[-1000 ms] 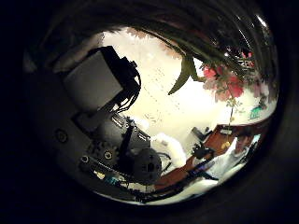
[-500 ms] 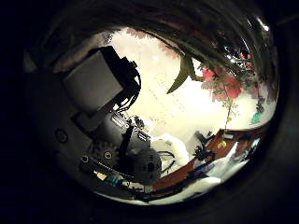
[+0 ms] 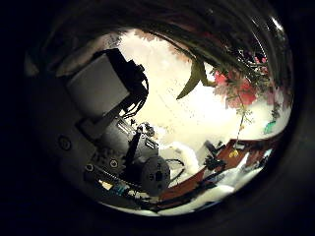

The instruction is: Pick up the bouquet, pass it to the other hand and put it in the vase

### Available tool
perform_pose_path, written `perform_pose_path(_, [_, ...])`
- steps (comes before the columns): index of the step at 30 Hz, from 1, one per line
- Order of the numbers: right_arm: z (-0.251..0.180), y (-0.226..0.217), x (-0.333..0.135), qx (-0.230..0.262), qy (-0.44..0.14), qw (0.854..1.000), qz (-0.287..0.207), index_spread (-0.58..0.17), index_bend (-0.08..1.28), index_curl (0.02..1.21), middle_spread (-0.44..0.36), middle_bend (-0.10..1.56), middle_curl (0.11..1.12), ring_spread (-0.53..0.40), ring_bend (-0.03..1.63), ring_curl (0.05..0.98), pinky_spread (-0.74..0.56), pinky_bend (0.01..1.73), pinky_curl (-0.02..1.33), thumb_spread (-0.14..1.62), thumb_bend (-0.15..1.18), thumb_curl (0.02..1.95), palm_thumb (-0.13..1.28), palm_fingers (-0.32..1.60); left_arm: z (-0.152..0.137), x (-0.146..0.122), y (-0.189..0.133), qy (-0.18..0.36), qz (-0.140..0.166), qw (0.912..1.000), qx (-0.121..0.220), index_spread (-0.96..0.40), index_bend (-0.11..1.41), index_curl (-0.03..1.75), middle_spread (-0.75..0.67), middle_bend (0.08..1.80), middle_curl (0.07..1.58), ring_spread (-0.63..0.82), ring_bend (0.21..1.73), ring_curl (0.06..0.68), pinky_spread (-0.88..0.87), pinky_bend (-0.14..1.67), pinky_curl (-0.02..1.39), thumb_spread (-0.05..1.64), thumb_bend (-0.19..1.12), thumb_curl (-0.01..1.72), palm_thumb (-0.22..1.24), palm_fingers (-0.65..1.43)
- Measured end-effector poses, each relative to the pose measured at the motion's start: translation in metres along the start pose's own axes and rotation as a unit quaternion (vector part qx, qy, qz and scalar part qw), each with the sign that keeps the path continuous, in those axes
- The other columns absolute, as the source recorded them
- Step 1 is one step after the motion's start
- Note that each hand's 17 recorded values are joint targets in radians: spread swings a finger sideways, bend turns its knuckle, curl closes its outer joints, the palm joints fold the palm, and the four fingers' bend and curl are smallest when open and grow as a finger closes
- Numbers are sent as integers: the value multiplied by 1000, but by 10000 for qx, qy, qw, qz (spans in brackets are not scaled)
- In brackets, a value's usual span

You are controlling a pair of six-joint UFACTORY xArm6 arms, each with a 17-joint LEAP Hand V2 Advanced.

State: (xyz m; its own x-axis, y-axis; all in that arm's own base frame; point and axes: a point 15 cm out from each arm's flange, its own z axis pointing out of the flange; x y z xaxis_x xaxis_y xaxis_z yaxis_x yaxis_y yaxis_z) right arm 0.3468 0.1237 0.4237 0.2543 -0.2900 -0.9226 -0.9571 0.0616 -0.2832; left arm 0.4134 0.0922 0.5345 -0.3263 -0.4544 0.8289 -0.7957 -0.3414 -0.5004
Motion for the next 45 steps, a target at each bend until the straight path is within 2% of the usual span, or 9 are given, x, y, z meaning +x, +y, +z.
perform_pose_path(10, [0,1,3,-1,-8,10000,19,-362,161,266,77,249,343,197,636,219,460,773,282,1040,-24,460,643,94,5,-24,-3,43,-314,9995,-60,-589,1000,1002,-412,1350,770,-384,1497,591,-732,926,1386,1112,-20,836,880,1104])
perform_pose_path(20, [7,13,18,-30,-97,9996,253,-356,162,273,66,237,343,199,620,213,469,768,262,1041,-24,462,643,122,23,-65,-1,272,-726,9965,-305,-589,840,962,-398,1260,711,-401,1358,522,-738,864,1229,1069,-49,676,588,1113])
perform_pose_path(23, [7,13,18,-30,-97,9997,244,-355,162,275,65,233,344,199,618,212,470,764,256,1041,-23,461,646,129,27,-78,2,276,-858,9951,-401,-557,736,922,-378,1127,674,-385,1152,480,-741,793,1140,1056,-71,604,437,721])
perform_pose_path(24, [7,13,18,-32,-99,9996,252,-355,161,275,65,232,344,199,617,212,470,764,255,1041,-24,460,646,130,28,-81,3,271,-877,9949,-421,-520,697,914,-334,1032,671,-325,1104,482,-712,722,1135,1045,-79,579,378,400])
perform_pose_path(25, [7,13,18,-36,-93,9996,247,-355,162,276,64,229,344,199,617,212,471,762,253,1041,-24,460,646,132,28,-84,3,273,-890,9946,-454,-429,600,874,-204,864,641,-189,1067,480,-593,544,1127,1023,-89,539,289,-52])
perform_pose_path(28, [7,13,18,-41,-96,9996,245,-355,156,275,64,226,345,199,615,211,470,764,250,1043,-23,459,648,133,32,-91,10,275,-848,9933,-736,-266,244,710,99,546,469,95,983,372,-311,377,1074,944,-113,463,89,-362])
perform_pose_path(32, [6,13,17,-32,-85,9997,223,-354,155,273,64,223,347,199,614,210,469,766,246,1042,-23,461,650,134,24,-102,7,386,-750,9900,-1130,-139,82,562,368,366,340,373,803,273,99,179,932,852,-65,412,-17,-324])
perform_pose_path(36, [7,14,19,-44,-101,9996,244,-356,158,273,64,220,347,197,617,211,469,764,241,1043,-23,462,651,140,6,-137,11,300,-1101,9841,-1363,-82,71,446,486,279,300,513,701,224,385,145,766,813,-53,383,-24,-279])
perform_pose_path(45, [7,15,20,-51,-83,9996,255,-358,167,283,64,211,346,194,604,207,469,747,228,1043,-24,463,651,163,-28,-175,27,144,-1425,9818,-1250,-49,95,282,556,186,272,628,592,183,600,157,532,792,-50,343,-23,-202])
